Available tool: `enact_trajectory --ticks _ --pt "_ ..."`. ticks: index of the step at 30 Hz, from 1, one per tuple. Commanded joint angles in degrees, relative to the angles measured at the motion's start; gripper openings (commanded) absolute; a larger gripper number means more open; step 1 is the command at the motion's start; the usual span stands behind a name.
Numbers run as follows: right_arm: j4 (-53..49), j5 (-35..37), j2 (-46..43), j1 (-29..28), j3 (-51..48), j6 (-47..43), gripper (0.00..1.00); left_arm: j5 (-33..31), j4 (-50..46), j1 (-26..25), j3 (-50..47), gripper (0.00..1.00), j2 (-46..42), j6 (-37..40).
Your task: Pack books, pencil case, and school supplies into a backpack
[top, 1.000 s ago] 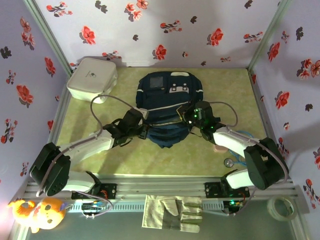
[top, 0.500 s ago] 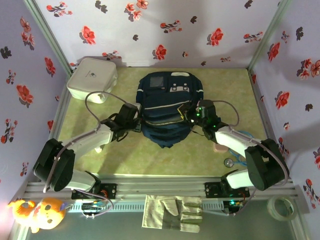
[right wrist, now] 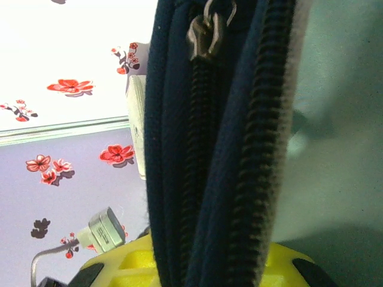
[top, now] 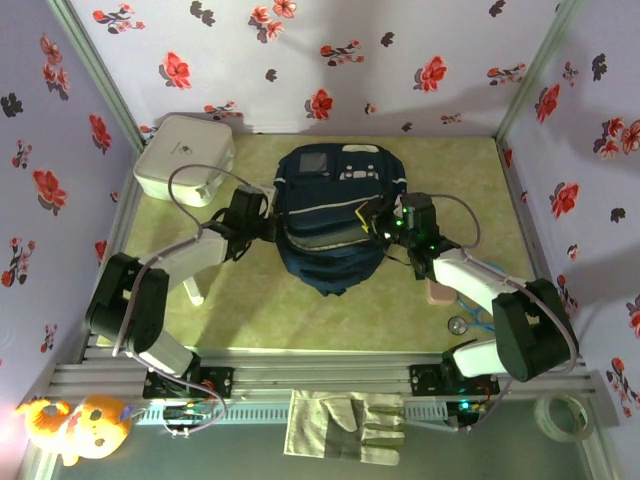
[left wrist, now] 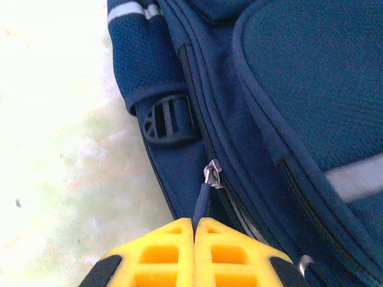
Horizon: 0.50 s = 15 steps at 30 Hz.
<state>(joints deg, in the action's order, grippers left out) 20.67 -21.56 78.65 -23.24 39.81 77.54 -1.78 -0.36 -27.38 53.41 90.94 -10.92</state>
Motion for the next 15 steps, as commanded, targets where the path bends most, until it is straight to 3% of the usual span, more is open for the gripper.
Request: enact_trajectory --ticks 1,8,15 --pt "3.0 -1.9 -2.4 0.8 1.9 -1.9 0.15 -0.6 3.8 2.4 3.6 0.00 2.9 3.8" --pt "2.9 -4.2 -0.1 0.8 3.3 -2.7 0.15 -0.1 0.8 4.0 10.3 0.00 8.7 3.1" --pt "3.9 -8.4 6.8 0.7 7.2 -5.4 0.15 -1.8 -3.9 7.0 8.2 0.33 3.2 -4.2"
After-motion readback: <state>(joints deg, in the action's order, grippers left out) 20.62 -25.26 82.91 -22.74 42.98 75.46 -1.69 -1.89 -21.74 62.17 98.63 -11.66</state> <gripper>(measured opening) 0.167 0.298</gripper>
